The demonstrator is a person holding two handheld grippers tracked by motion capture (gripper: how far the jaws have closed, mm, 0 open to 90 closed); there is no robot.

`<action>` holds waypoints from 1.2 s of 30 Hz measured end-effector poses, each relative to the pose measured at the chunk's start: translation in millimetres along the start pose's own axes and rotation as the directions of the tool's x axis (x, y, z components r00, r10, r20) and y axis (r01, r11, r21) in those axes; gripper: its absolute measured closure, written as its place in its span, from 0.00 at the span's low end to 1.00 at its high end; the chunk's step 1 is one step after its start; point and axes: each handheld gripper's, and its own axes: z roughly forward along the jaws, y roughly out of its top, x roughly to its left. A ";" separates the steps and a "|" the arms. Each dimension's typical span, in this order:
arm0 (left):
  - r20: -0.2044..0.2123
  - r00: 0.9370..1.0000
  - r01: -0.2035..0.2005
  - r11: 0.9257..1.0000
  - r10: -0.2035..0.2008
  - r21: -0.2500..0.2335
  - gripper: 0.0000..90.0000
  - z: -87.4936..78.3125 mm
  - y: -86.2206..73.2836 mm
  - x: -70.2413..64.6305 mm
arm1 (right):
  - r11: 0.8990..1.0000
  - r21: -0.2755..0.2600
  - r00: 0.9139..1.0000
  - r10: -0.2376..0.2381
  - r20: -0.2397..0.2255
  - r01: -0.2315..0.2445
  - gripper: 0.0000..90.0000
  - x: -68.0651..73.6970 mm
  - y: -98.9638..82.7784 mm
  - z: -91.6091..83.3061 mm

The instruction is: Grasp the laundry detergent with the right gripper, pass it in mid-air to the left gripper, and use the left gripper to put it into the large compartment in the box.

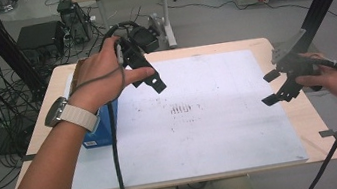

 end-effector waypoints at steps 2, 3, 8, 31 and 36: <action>0.007 1.000 -0.022 1.000 0.022 0.008 0.08 5.4 2.1 -3.8 | 1.000 0.001 1.000 -0.001 0.000 0.001 0.04 0.1 -0.2 -0.5; 0.008 1.000 -0.028 1.000 0.028 0.011 0.08 7.4 2.6 -4.8 | 1.000 0.001 1.000 0.001 0.001 -0.001 0.04 0.1 -0.3 -0.7; 0.018 0.998 -0.063 0.998 0.063 0.024 0.08 21.2 3.7 -9.4 | 1.000 -0.003 1.000 0.005 0.000 -0.005 0.04 0.7 -0.9 -0.5; 0.010 0.996 -0.091 0.996 0.091 0.014 0.08 39.9 0.4 -15.6 | 1.000 -0.013 1.000 0.008 0.005 -0.008 0.04 0.3 1.6 2.1; 0.008 0.997 -0.081 0.997 0.081 0.013 0.09 39.4 -0.8 -14.4 | 1.000 -0.008 1.000 0.006 -0.001 -0.006 0.04 0.1 1.1 4.0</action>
